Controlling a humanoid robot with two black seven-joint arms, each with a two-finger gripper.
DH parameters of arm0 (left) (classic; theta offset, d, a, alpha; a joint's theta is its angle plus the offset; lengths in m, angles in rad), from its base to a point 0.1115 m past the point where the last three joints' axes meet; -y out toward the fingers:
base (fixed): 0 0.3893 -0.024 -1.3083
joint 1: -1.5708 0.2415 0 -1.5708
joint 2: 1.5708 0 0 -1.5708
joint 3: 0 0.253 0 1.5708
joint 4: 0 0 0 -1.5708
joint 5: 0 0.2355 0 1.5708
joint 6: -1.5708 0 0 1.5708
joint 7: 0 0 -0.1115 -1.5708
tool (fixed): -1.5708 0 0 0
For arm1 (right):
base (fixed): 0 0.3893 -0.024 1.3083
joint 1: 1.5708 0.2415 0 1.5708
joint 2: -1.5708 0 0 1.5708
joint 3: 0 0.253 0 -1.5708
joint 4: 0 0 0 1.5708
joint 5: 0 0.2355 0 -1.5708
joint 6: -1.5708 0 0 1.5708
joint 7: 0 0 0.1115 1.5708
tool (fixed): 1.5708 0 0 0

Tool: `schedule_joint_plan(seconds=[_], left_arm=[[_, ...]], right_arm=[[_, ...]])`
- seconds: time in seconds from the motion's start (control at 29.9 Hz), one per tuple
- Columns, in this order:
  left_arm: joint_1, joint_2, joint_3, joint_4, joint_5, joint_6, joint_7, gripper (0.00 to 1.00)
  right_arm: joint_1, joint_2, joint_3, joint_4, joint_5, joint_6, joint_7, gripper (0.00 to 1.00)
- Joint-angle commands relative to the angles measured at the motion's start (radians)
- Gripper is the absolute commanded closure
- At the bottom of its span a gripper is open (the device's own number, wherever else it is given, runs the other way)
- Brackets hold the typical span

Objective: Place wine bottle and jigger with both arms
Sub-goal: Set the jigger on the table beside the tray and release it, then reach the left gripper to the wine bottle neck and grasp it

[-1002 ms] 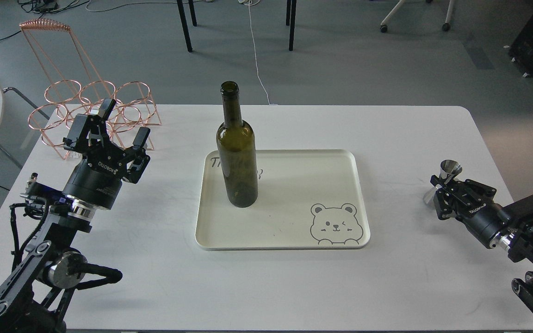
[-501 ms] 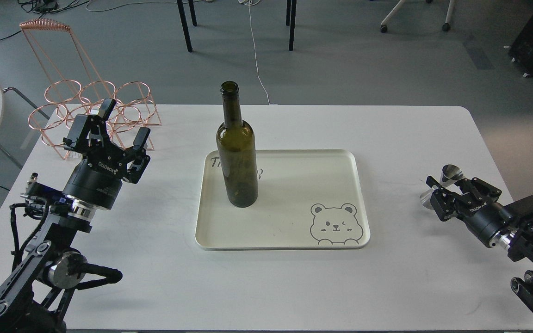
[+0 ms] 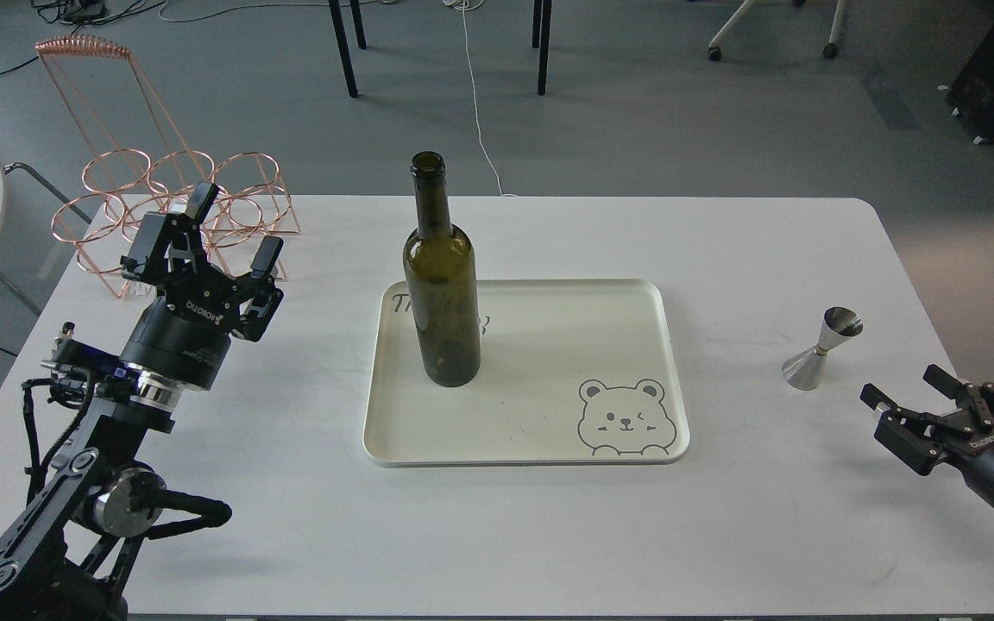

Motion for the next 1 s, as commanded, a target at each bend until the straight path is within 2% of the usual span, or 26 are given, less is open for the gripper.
schedule_joint_plan(seconds=[0.0,0.1,0.23,0.3,0.37,0.47,0.53,0.63,0.77,0.84,0.97], left_arm=[[0.000,0.000,0.021,-0.001,0.000,0.000,0.000,0.02],[0.000,0.007,0.024,-0.001,0.011,0.000,0.000,0.02],[0.000,0.036,0.023,-0.003,0.078,0.005,-0.014,0.02],[0.003,0.058,0.024,-0.009,0.080,0.027,-0.052,0.02],[0.003,0.078,0.024,-0.018,0.089,0.054,-0.052,0.02],[0.002,0.127,0.029,-0.035,0.145,0.060,-0.052,0.02],[0.002,0.164,0.040,-0.066,0.230,0.057,-0.052,0.02],[0.002,0.220,0.053,-0.132,0.386,0.055,-0.052,0.02],[-0.012,0.276,0.063,-0.218,0.665,0.058,-0.052,0.02],[-0.030,0.311,0.063,-0.241,0.806,0.058,-0.052,0.02],[-0.150,0.354,0.113,-0.247,1.099,0.069,-0.052,0.02]], right_arm=[[-0.049,-0.125,-0.027,0.324,0.316,0.000,0.000,0.07],[0.005,-0.139,-0.036,0.461,0.554,0.000,0.000,0.06],[0.189,-0.102,-0.055,0.449,0.836,0.000,0.000,0.06],[0.269,-0.047,-0.050,0.432,1.013,0.088,0.000,0.05],[0.332,-0.007,-0.052,0.417,1.161,0.184,0.000,0.04],[0.396,0.089,-0.046,0.336,1.328,0.272,0.000,0.03],[0.418,0.189,-0.038,0.258,1.394,0.317,0.000,0.03],[0.424,0.304,-0.030,0.124,1.423,0.436,0.000,0.02],[0.409,0.387,-0.024,-0.008,1.418,0.694,0.000,0.01],[0.405,0.421,-0.024,-0.042,1.417,0.728,0.000,0.01],[0.402,0.430,-0.022,-0.057,1.417,0.728,0.000,0.01]])
